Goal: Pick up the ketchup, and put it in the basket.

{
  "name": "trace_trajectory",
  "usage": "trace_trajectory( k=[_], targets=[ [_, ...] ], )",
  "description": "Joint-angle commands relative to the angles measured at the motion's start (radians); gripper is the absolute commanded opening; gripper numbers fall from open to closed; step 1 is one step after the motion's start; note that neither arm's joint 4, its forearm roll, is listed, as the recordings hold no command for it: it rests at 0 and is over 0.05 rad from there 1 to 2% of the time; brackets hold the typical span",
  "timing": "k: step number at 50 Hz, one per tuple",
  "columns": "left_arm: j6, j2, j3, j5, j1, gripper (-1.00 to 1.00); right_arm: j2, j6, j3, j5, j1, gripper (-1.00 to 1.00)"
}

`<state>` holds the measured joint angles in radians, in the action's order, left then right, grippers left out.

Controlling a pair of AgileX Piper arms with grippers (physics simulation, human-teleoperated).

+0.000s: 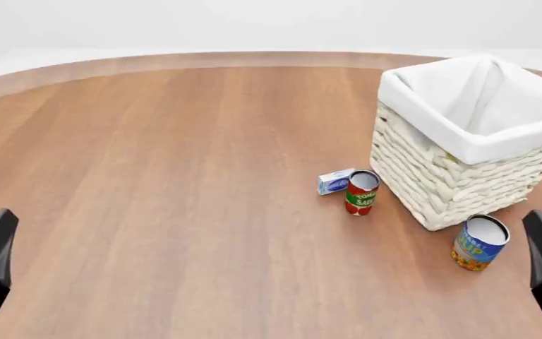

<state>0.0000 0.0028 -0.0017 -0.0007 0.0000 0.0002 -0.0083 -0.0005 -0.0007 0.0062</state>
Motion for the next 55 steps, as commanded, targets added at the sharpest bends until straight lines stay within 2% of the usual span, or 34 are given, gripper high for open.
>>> trace_trajectory(
  k=[1, 8, 10, 11, 18, 19, 24, 37, 39, 40, 46, 54, 55],
  targets=[
    [0.000, 0.004, -0.003, -0.001, 0.000, 1.00, 0.002, -0.029, 0.000, 0.003, 0.005, 1.00],
    [0.000, 0.004, -0.003, -0.001, 0.000, 1.00, 0.014, -0.035, 0.000, -0.015, -0.014, 1.00],
    [0.000, 0.004, -0.003, -0.001, 0.000, 1.00, 0.023, -0.064, 0.000, -0.025, 0.004, 1.00],
    [0.000, 0.004, -0.003, -0.001, 0.000, 1.00, 0.067, -0.057, 0.000, -0.048, 0.027, 1.00],
    [0.000, 0.004, -0.003, -0.001, 0.000, 1.00, 0.136, -0.053, 0.000, -0.109, 0.029, 1.00],
    [0.000, 0.004, -0.003, -0.001, 0.000, 1.00, 0.148, -0.056, 0.000, -0.113, 0.070, 1.00],
    [0.000, 0.004, -0.003, -0.001, 0.000, 1.00, 0.090, -0.056, -0.024, -0.069, 0.133, 1.00],
    [0.000, 0.004, -0.003, -0.001, 0.000, 1.00, 0.079, -0.077, -0.114, -0.039, 0.218, 1.00],
    [0.000, 0.004, -0.003, -0.001, 0.000, 1.00, 0.082, -0.101, -0.113, -0.051, 0.226, 1.00],
    [0.000, 0.004, -0.003, -0.001, 0.000, 1.00, 0.108, -0.091, -0.113, -0.068, 0.241, 1.00],
    [0.000, 0.004, -0.003, -0.001, 0.000, 1.00, 0.156, -0.117, -0.113, -0.112, 0.287, 1.00],
    [0.000, 0.004, -0.003, -0.001, 0.000, 1.00, 0.237, -0.120, -0.123, -0.173, 0.331, 1.00],
    [0.000, 0.004, -0.003, -0.001, 0.000, 1.00, 0.285, -0.125, -0.131, -0.202, 0.378, 1.00]
  ],
)
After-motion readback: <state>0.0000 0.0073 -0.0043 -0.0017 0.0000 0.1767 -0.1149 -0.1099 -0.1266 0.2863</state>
